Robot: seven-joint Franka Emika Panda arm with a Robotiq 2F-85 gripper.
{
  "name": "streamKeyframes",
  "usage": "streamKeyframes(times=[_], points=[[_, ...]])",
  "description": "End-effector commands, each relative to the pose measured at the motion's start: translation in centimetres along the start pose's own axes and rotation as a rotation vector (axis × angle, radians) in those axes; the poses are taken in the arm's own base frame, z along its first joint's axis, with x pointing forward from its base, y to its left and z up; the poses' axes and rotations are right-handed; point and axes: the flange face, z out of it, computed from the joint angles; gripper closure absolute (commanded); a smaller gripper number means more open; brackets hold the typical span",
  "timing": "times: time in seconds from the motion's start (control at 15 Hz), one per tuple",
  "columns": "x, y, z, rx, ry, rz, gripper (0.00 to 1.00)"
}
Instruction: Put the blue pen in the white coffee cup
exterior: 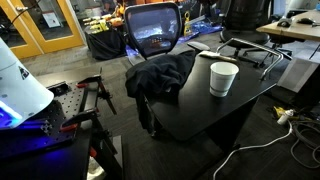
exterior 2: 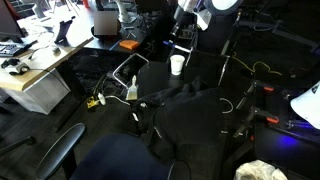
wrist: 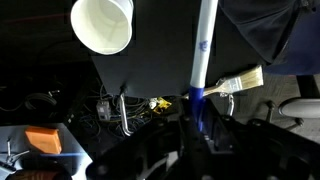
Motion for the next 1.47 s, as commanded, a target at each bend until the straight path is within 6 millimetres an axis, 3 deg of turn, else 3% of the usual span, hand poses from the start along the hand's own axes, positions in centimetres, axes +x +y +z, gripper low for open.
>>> streamKeyframes(times=[0.0,0.07,0.8,1.4], points=[[0.0,0.0,0.0,0.0,-0.001,0.0,0.83],[0.0,0.0,0.0,0.0,-0.001,0.0,0.96],[0.7,3.2,-0.5,-0.275,0.167,0.267,0.96],[0.8,0.8,0.4,-0.484,0.307,0.408,0.96]])
